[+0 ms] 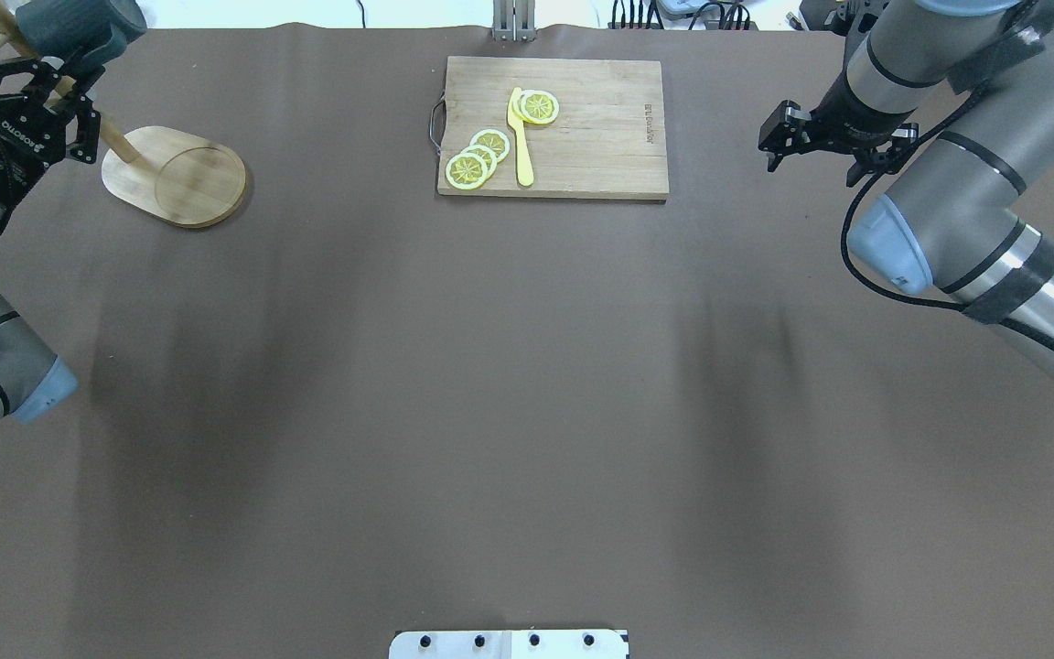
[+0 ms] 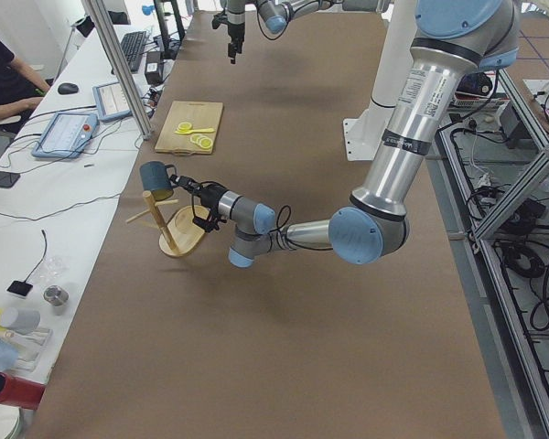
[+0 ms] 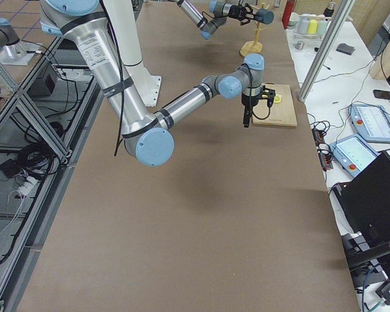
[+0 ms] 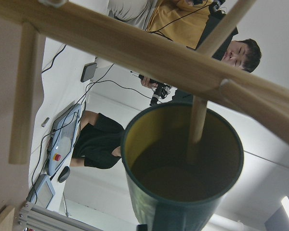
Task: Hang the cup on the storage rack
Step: 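Hook the mug handle onto the rack peg with the left gripper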
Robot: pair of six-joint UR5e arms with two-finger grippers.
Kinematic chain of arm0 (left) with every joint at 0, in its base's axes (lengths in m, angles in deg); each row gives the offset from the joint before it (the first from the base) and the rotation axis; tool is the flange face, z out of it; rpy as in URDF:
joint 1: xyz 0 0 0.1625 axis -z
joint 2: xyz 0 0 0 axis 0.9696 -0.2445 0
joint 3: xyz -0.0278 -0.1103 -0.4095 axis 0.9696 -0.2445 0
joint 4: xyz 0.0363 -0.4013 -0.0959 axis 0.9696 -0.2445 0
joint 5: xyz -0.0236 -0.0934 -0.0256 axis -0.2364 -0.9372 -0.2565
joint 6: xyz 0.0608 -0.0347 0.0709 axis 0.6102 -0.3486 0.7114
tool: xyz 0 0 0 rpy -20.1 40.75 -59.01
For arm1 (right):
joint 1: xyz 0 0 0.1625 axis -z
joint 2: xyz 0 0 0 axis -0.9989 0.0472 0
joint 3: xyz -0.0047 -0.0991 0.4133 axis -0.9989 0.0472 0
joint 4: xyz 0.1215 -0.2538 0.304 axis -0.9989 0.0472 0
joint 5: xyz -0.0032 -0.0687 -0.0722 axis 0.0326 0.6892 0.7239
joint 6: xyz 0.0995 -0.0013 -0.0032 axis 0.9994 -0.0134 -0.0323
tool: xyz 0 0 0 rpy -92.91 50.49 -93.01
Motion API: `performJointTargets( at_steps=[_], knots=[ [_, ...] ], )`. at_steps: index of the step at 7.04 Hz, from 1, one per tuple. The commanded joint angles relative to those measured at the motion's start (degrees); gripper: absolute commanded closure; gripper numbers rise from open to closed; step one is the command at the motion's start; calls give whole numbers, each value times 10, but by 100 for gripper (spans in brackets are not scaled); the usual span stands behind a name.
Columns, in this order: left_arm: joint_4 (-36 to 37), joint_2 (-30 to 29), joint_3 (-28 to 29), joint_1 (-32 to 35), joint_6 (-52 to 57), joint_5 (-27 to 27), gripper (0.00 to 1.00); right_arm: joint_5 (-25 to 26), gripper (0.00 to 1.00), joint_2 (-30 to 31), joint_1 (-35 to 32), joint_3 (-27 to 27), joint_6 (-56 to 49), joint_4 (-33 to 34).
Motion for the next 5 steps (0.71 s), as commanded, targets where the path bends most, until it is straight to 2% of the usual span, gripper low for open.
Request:
performJointTargets(
  at_steps=[1, 3, 4, 5],
  knots=[
    [0, 8, 0, -1, -14, -1, 100, 0, 1, 0, 1, -1, 1, 0],
    [0, 10, 0, -2, -14, -1, 100, 0, 1, 0, 1, 0, 0, 0],
    [0, 10, 0, -2, -15, -2, 63, 0, 1, 0, 1, 0, 0, 0],
    [0, 9, -1, -2, -16, -4, 10, 0, 1, 0, 1, 0, 0, 0]
  ],
)
